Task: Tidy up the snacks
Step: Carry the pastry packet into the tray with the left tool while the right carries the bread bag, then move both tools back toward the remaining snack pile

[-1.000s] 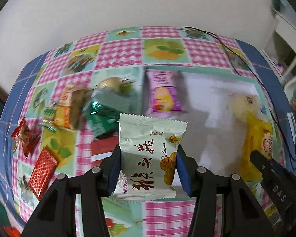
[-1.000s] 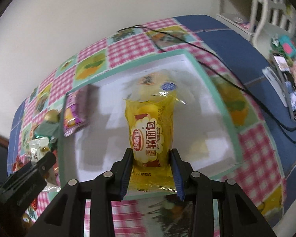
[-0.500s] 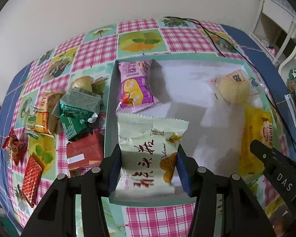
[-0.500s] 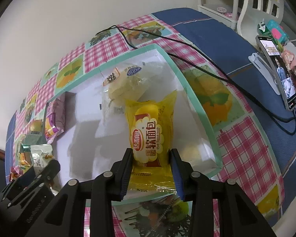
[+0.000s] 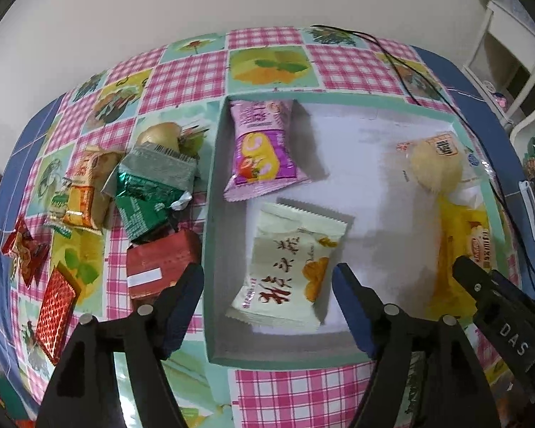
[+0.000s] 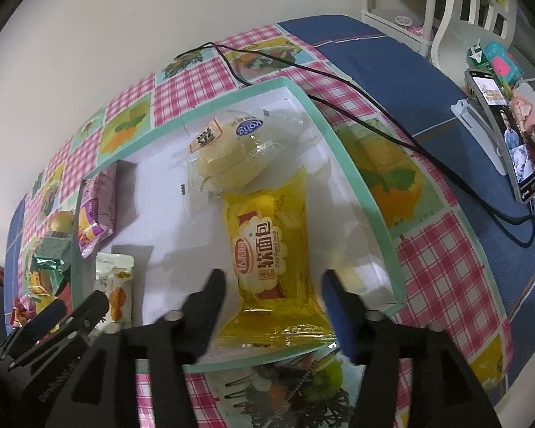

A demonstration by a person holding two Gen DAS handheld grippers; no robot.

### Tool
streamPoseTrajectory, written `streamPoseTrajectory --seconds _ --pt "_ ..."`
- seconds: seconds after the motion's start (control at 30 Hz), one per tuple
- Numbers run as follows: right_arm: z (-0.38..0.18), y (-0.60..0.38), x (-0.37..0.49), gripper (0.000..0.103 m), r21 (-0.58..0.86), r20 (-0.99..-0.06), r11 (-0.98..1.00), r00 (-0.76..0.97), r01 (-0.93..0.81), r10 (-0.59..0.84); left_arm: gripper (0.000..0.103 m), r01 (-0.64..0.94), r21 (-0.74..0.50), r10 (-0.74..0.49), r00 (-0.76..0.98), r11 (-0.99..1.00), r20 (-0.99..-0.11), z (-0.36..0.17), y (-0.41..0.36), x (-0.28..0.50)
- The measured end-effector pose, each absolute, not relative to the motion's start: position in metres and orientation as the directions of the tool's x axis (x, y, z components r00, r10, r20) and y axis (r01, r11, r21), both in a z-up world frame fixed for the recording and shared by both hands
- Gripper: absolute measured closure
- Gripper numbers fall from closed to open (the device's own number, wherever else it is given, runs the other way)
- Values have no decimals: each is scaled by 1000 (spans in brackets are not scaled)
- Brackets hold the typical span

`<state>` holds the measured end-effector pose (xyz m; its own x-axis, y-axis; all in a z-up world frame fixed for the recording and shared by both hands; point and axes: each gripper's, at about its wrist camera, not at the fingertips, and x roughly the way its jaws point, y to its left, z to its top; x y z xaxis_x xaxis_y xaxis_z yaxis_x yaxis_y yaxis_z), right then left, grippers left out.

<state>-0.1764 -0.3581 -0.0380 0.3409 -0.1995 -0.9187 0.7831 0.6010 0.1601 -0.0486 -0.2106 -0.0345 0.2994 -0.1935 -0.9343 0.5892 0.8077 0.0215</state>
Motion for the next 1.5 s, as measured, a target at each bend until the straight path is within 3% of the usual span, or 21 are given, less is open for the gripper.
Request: streamPoseTrajectory --seconds 0.1,0.6,1.5 --pt "-38 -356 -175 26 149 -916 610 340 778 -210 13 568 33 -172 303 822 -937 -37 -206 -45" --pt "-38 -348 -168 0 108 -910 646 336 756 -241 8 446 47 -117 332 894 -936 -40 -180 -26" --pt "-23 -311 -150 0 91 -894 682 362 725 -265 7 416 77 -68 323 906 -944 -44 -131 0"
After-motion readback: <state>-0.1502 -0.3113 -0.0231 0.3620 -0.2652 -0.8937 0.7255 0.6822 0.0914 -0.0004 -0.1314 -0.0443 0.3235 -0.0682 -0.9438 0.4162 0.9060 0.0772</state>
